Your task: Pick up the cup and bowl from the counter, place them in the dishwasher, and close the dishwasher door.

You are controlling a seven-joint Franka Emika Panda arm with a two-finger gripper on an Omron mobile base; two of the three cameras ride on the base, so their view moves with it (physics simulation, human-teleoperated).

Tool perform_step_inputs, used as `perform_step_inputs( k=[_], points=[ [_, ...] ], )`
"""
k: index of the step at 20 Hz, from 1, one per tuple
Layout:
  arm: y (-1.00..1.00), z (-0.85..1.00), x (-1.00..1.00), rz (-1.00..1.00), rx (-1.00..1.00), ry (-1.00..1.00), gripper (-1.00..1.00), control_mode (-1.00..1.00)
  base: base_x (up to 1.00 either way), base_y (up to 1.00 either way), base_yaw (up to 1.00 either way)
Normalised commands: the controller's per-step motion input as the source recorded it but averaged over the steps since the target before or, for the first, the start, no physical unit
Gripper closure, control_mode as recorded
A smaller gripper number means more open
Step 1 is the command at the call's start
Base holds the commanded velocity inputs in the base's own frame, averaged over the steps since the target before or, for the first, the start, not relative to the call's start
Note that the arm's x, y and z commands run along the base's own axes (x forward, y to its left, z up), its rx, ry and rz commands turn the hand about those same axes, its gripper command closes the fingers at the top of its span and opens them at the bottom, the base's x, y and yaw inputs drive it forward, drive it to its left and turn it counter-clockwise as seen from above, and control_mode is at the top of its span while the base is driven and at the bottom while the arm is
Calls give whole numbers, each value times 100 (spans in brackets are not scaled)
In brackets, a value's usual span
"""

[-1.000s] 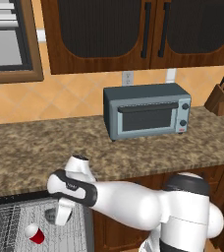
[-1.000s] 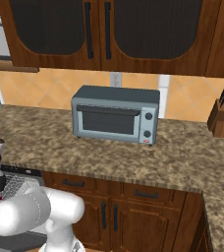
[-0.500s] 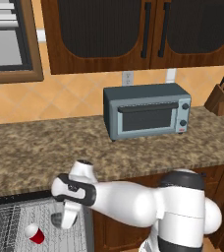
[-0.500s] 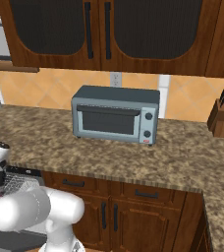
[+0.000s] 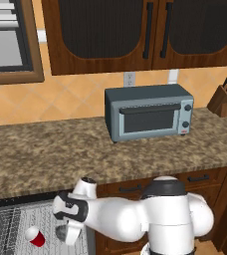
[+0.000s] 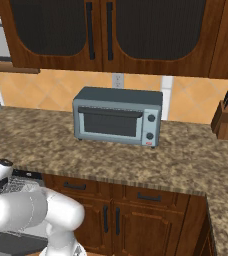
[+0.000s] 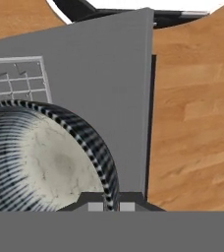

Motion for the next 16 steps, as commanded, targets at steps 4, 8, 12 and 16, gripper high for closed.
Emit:
perform_step_inputs(
  k=[4,8,12,16],
  points=[
    [0,-28,20,0,0,0,100,-100,0,0,0],
    [0,-8,24,0,0,-2,100,-100,0,0,0],
    [0,-12,23,0,0,0,100,-100,0,0,0],
    [0,-22,7,0,-3,5,100,-100,0,0,0]
  ],
)
